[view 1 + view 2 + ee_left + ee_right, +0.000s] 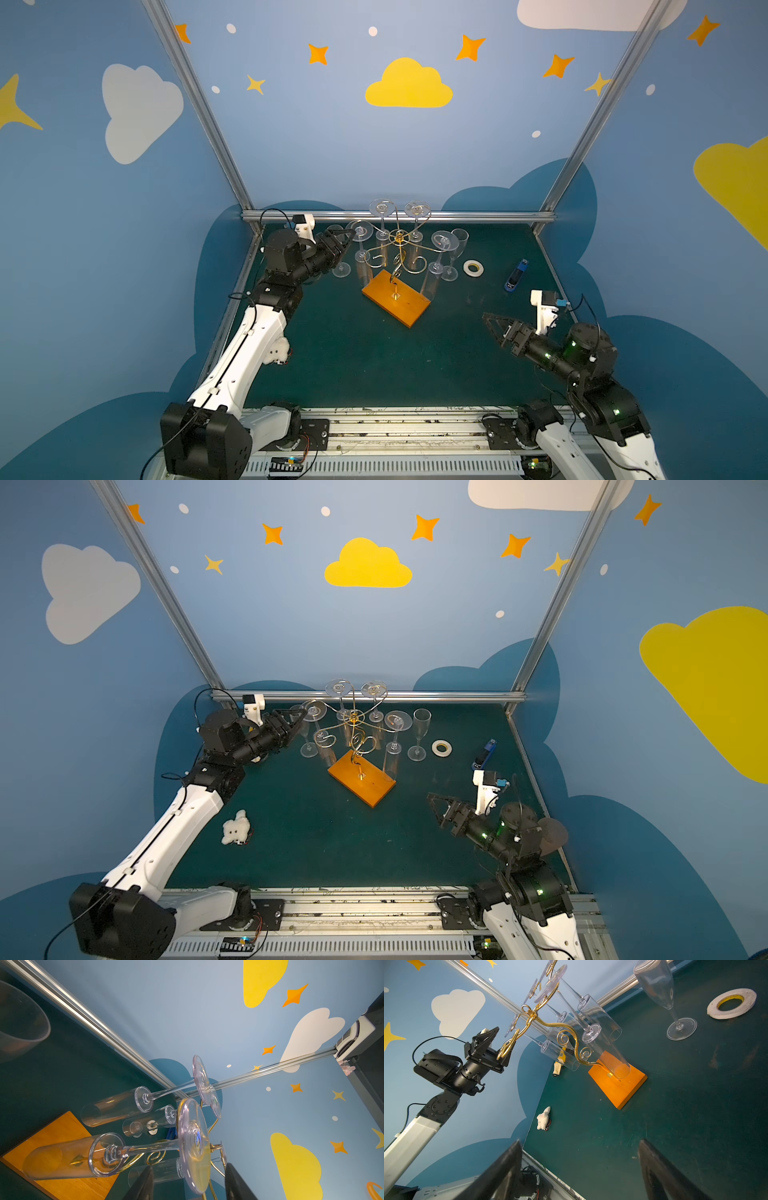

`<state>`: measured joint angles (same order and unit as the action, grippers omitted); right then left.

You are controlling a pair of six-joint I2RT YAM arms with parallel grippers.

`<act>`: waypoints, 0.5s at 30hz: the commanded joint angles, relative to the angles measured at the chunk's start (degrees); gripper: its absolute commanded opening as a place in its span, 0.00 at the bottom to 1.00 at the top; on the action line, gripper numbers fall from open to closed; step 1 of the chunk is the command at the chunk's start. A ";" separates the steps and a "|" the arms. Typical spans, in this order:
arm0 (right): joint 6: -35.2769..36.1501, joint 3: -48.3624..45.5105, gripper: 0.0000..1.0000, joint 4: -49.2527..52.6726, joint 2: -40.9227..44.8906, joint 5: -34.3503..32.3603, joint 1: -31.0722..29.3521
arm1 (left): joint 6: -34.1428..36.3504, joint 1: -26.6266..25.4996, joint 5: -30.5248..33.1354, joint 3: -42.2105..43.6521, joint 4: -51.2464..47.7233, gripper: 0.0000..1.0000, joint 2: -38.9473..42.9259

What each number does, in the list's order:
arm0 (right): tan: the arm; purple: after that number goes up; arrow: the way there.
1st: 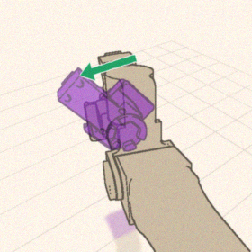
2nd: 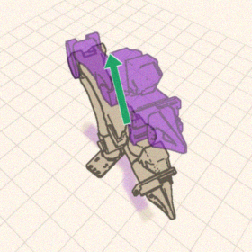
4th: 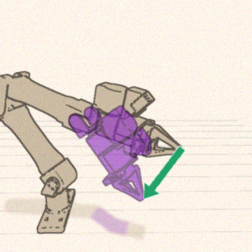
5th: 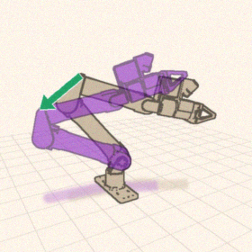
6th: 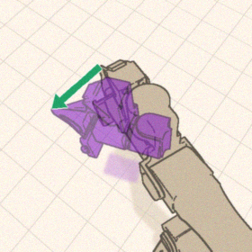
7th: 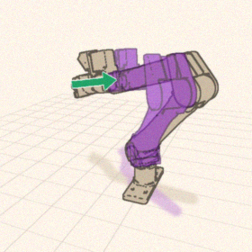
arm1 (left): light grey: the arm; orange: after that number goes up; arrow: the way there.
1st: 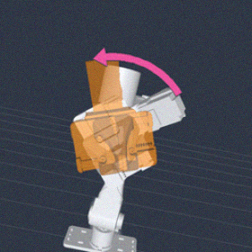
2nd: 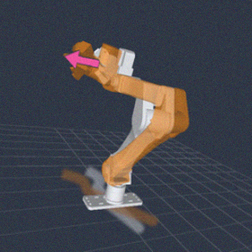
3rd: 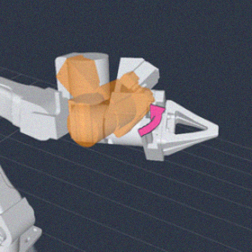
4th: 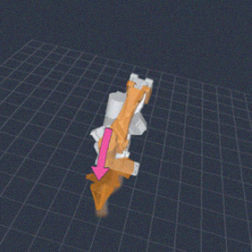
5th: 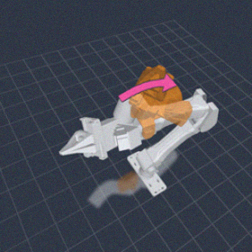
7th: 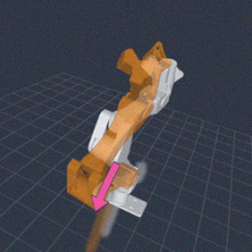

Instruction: Take the wine glass off the wine glass rack

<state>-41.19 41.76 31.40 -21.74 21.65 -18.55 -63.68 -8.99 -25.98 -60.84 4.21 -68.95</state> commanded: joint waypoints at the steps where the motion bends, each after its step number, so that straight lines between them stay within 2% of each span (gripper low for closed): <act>1: -0.81 -0.71 0.86 0.50 1.46 -1.08 -0.18 | -0.03 0.12 -0.35 -0.02 2.02 0.49 -1.13; 9: -1.08 -0.54 0.86 1.12 1.52 -1.35 -0.23 | -0.79 0.12 -1.08 -0.55 3.59 0.34 -2.63; 15: -0.95 -0.27 0.86 1.12 1.55 -1.52 -0.23 | -1.18 0.12 -1.18 -0.52 4.21 0.28 -2.83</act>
<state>-42.04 41.43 32.03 -20.62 20.60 -18.55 -64.93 -8.99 -26.55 -60.84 7.35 -71.59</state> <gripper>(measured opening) 0.861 0.287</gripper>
